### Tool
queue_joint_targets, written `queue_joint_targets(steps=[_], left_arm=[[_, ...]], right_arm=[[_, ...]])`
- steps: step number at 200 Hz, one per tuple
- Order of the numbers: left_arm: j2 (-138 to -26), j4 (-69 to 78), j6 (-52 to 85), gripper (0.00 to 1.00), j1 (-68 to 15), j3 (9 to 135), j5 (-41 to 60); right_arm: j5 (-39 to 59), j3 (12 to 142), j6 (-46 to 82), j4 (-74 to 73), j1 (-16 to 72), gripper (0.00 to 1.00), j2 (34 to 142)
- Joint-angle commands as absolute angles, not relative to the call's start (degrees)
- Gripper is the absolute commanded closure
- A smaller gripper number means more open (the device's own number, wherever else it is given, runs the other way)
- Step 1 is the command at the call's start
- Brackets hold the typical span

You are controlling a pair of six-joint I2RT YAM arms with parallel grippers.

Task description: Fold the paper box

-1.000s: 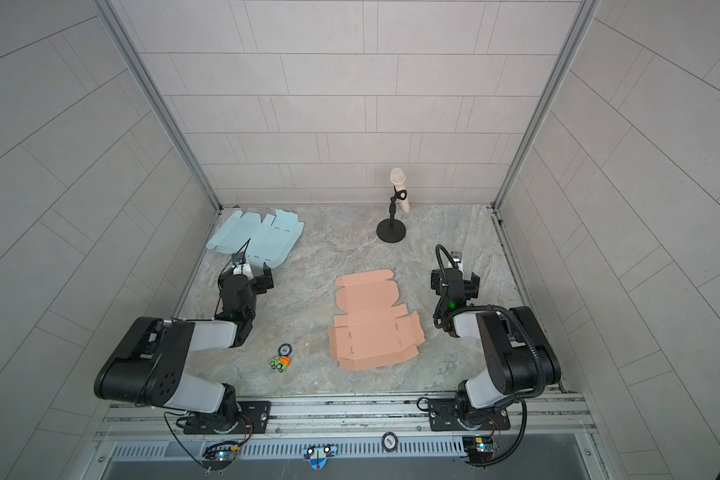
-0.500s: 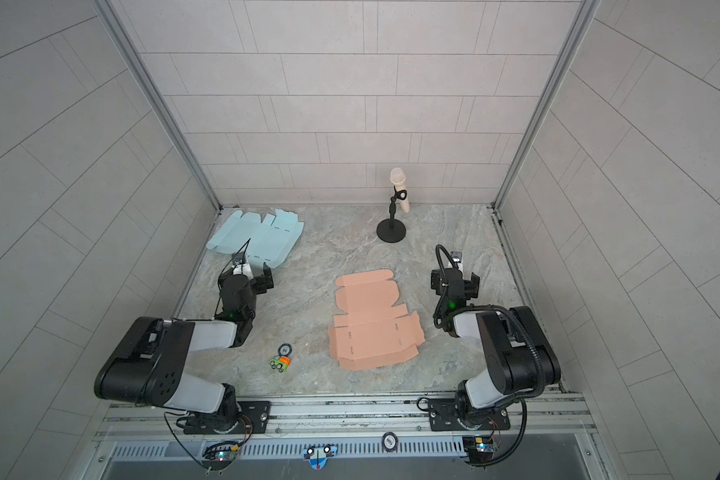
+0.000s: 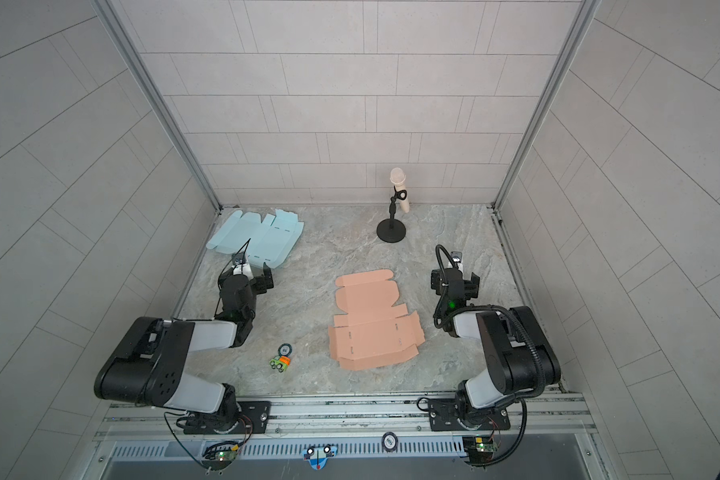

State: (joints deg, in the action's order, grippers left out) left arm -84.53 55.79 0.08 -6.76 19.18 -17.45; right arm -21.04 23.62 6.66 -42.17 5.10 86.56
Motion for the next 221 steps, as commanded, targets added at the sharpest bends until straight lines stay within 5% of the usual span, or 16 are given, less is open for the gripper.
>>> queue_joint_targets(steps=[1, 59, 100, 133, 221], left_arm=[[-83.23, 55.11, -0.6, 0.0, -6.42, 20.02, -15.35], [-72.3, 38.99, -0.78, 0.0, -9.91, 22.82, -16.34], [-61.21, 26.04, 1.07, 0.0, -17.04, 24.96, -18.48], [-59.14, 12.83, 12.86, 0.0, -22.45, 32.14, -23.26], [-69.42, -5.61, 29.1, 0.0, -32.01, 45.8, 2.41]], right_arm=[[-21.93, 25.09, 6.06, -41.0, 5.25, 0.0, 85.8], [-22.84, 31.66, 6.77, -20.64, 7.36, 0.0, 77.04], [-23.25, 47.78, 16.49, 6.49, 14.03, 0.01, 77.81], [-22.12, 52.38, 21.91, 14.68, 23.31, 0.0, 78.26], [-17.67, 51.71, 36.8, 39.41, 46.45, 0.0, 69.25]])
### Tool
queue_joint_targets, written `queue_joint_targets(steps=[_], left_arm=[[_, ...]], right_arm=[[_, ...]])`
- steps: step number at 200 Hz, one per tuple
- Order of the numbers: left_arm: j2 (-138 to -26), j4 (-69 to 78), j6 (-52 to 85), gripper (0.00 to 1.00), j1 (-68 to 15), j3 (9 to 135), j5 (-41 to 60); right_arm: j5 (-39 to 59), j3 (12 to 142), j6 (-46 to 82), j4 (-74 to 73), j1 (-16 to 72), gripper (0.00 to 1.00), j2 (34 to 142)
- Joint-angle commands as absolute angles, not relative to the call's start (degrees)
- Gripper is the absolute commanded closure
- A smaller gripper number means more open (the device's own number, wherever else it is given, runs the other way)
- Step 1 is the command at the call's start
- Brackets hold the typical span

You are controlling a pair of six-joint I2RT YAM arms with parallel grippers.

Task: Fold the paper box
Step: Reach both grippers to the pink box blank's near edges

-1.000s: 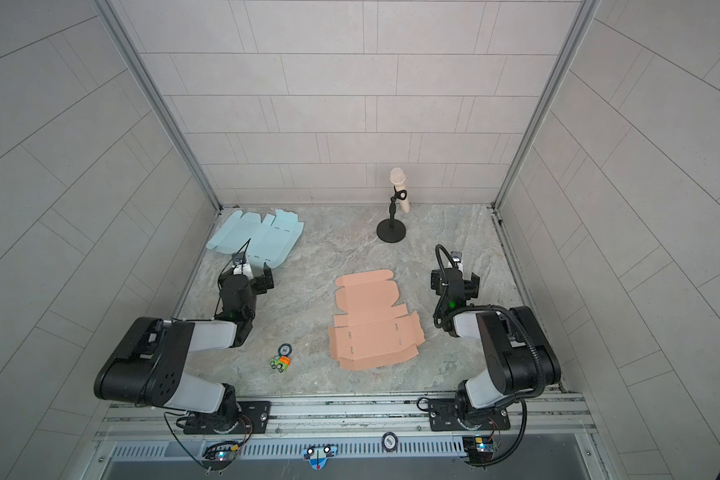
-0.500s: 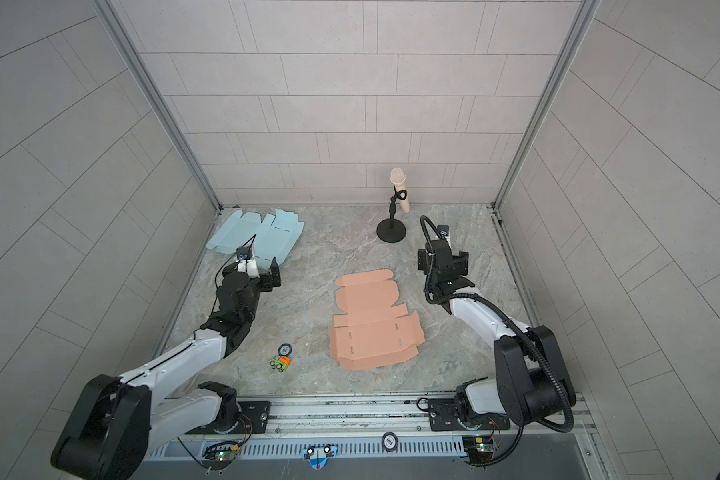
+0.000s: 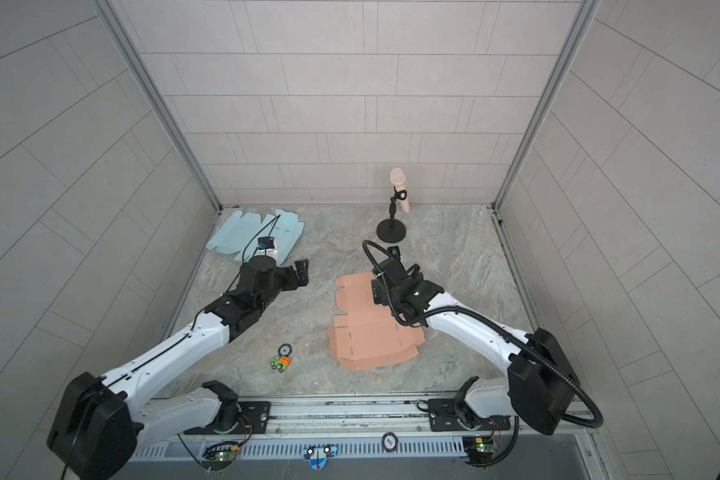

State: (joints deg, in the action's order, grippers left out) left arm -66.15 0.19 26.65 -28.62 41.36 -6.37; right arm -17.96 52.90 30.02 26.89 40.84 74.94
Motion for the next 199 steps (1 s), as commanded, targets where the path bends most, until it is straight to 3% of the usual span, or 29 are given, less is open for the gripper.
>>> queue_joint_targets(steps=[1, 26, 49, 116, 199], left_arm=[[-69.52, -5.79, 29.01, 0.0, -32.26, 45.97, 2.39], [-72.65, -6.5, 27.89, 0.0, -37.77, 48.47, 2.65], [-76.67, -3.95, 29.83, 0.0, -39.37, 49.34, 9.79], [-84.44, 2.25, 33.05, 0.02, -43.62, 49.94, 16.25], [-93.48, 0.53, 29.65, 0.04, -45.83, 54.32, 18.02]], right_arm=[[-17.62, 51.52, 37.07, 39.52, 46.87, 0.0, 68.99], [-12.69, 45.14, 45.38, 38.07, 51.83, 0.0, 62.05], [-7.48, 37.77, 50.16, 30.7, 55.25, 0.0, 57.83], [-1.4, 32.77, 52.39, 21.75, 61.04, 0.03, 59.84], [-0.79, 24.17, 57.32, 15.94, 62.84, 0.11, 60.53]])
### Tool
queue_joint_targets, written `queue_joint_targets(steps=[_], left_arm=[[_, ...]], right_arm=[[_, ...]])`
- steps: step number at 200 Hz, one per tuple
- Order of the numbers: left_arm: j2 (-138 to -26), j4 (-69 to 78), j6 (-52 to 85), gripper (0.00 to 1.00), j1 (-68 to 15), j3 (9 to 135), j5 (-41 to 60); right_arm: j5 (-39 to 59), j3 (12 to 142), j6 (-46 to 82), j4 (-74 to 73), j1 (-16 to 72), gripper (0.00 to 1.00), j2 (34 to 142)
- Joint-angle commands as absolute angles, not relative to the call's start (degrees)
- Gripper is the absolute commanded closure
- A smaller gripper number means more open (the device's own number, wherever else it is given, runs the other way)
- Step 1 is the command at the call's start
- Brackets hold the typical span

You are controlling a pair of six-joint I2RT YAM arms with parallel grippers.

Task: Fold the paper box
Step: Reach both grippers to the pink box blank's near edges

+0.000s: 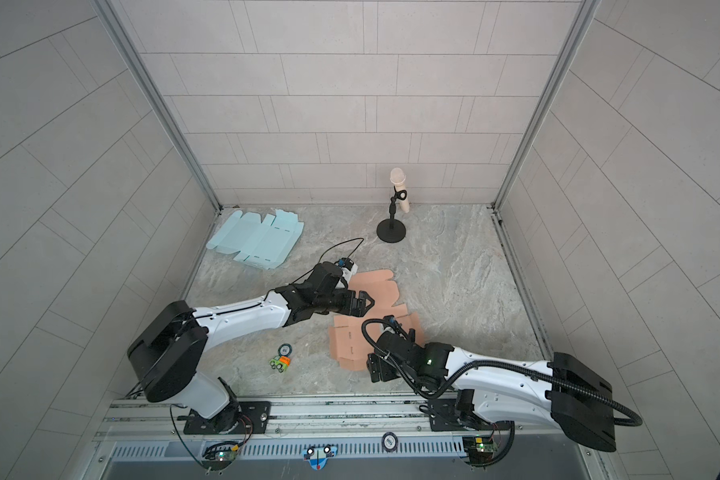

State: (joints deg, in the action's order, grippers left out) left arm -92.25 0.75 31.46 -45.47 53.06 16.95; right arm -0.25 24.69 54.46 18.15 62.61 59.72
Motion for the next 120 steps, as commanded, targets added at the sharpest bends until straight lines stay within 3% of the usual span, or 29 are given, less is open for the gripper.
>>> queue_joint_targets(steps=[1, 120], left_arm=[[-93.54, 0.53, 29.63, 0.04, -45.81, 54.32, 18.02], [-96.92, 0.55, 28.29, 0.01, -45.54, 51.88, 13.32]], right_arm=[[-0.79, 24.13, 57.31, 15.93, 62.84, 0.11, 60.63], [-9.12, 22.24, 59.35, 19.73, 61.31, 0.15, 59.86]])
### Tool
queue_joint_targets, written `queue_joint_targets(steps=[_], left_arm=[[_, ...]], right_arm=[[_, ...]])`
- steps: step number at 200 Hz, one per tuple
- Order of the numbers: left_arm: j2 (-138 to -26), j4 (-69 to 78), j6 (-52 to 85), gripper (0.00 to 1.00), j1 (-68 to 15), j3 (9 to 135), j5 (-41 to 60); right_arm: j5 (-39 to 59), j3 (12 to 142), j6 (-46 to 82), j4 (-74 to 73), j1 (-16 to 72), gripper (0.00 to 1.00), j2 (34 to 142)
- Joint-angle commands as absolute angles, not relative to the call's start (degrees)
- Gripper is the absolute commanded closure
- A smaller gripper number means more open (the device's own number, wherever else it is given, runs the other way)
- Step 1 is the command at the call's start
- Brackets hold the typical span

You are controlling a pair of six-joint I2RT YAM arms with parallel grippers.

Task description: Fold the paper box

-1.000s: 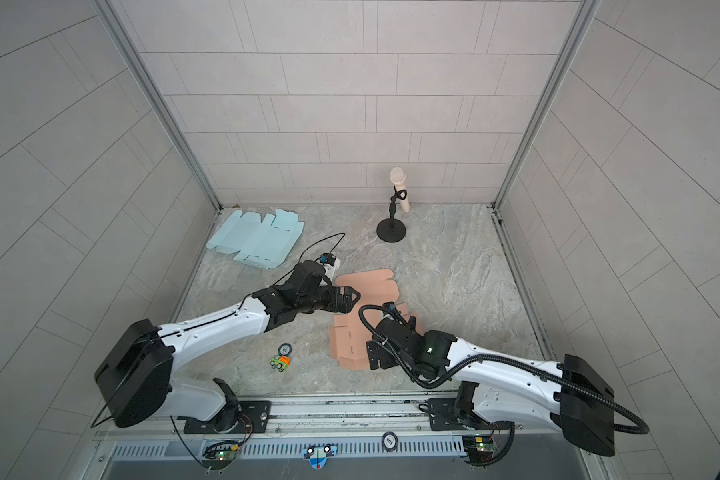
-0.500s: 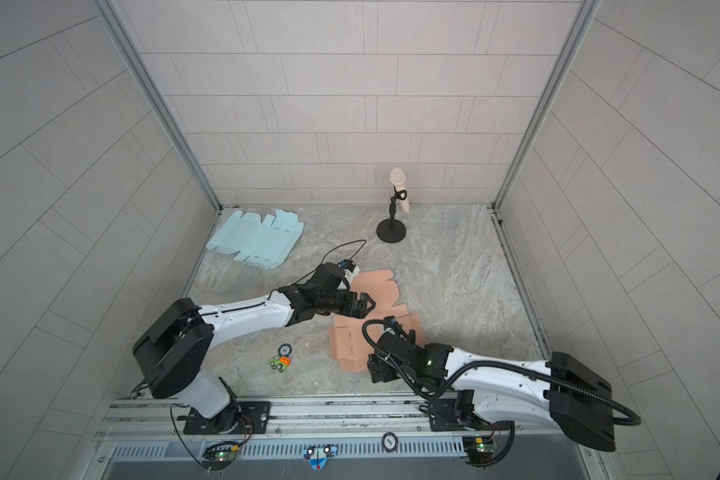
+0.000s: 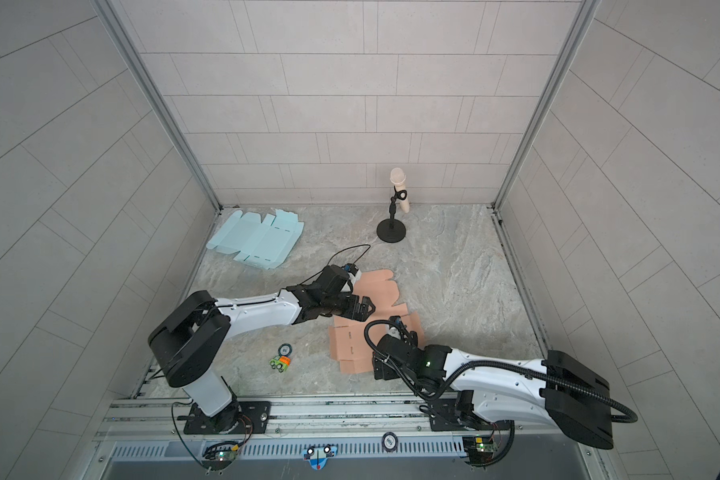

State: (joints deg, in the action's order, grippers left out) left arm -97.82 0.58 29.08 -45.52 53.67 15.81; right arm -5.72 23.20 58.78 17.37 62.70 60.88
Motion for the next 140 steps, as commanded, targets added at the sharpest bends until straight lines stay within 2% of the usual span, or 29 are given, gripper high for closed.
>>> queue_joint_targets(steps=[1, 74, 112, 140], left_arm=[[-96.84, 0.58, 28.34, 0.01, -45.58, 51.78, 13.25], [-93.07, 2.02, 29.12, 0.01, -45.0, 45.24, 11.43], [-92.69, 3.33, 29.92, 0.01, -45.17, 42.84, 11.93], [-91.05, 3.63, 30.0, 0.0, -45.44, 40.72, 12.22]], right_arm=[[-9.13, 22.24, 59.09, 19.81, 60.94, 0.15, 59.72], [-4.18, 22.67, 48.91, 18.59, 45.78, 0.19, 58.56], [-0.28, 26.73, 41.85, 16.46, 37.22, 0.2, 65.87], [0.63, 31.56, 37.56, 16.03, 34.29, 0.21, 72.04]])
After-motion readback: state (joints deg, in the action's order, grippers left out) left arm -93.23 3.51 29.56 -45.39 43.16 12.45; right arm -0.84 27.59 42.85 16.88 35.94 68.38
